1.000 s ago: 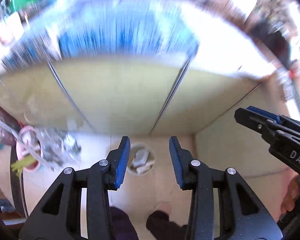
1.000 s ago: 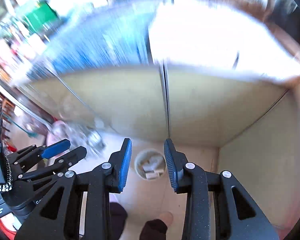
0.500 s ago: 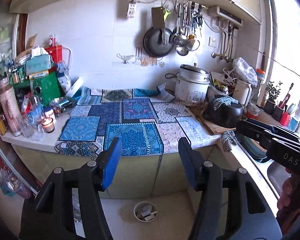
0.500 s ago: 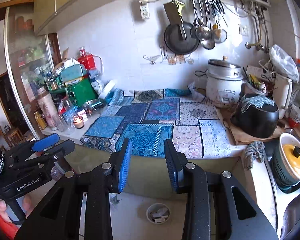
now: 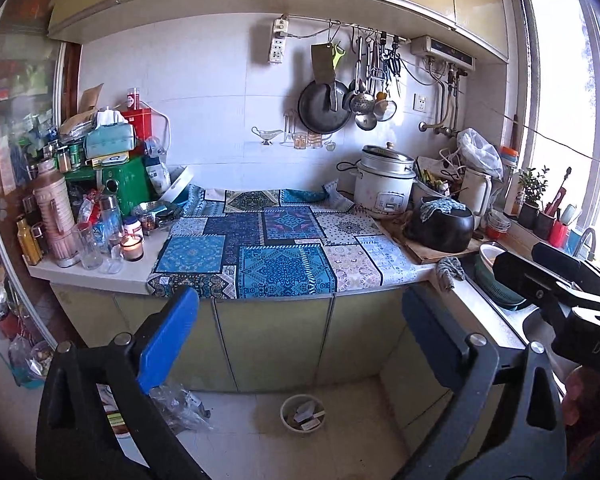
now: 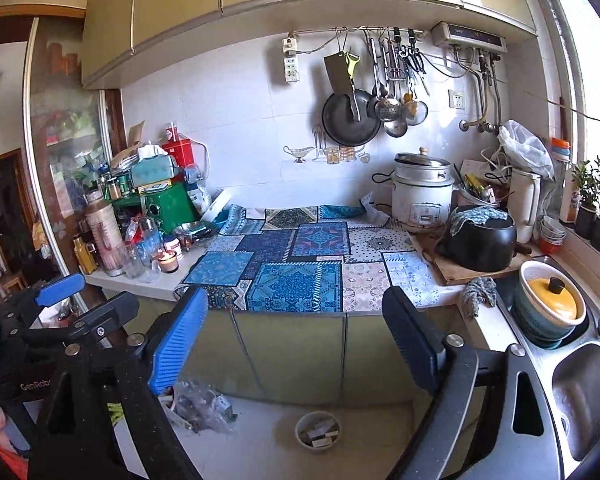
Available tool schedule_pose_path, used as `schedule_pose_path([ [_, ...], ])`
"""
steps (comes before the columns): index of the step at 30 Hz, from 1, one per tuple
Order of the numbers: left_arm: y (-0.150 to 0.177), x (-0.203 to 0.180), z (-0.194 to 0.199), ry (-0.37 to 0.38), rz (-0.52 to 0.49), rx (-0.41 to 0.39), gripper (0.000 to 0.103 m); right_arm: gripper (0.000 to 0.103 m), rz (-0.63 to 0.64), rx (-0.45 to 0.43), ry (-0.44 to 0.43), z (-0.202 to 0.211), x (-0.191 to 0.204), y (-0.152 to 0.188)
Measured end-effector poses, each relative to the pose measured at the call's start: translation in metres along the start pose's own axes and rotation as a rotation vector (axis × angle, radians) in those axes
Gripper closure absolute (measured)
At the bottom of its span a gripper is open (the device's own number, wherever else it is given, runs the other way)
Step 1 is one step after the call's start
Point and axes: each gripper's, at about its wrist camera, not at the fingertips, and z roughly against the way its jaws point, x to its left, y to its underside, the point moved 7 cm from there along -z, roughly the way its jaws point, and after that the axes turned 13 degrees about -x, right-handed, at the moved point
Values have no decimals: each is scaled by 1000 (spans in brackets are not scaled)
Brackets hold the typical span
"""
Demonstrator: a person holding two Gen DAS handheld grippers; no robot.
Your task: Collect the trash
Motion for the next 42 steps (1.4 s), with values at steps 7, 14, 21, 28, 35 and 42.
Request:
schedule_pose_path([
  [7,7,-4,20,8,23,1,1,0,25,-1,28,16,5,1],
  [14,12,0,27,-3,23,5,1,0,32,17,23,22,10,5],
  [21,13,1,27,-9,11,8,1,0,26,26,26,25,12,6],
  [28,13,-3,26,5,-1,6,1,0,27,29,34,25,13,3],
  [35,9,-7,25,12,-11,-1,1,0,19,25,31,26,14,0],
  [42,7,-7,24,15,-4,3,1,0,13,30,33,25,14,0],
])
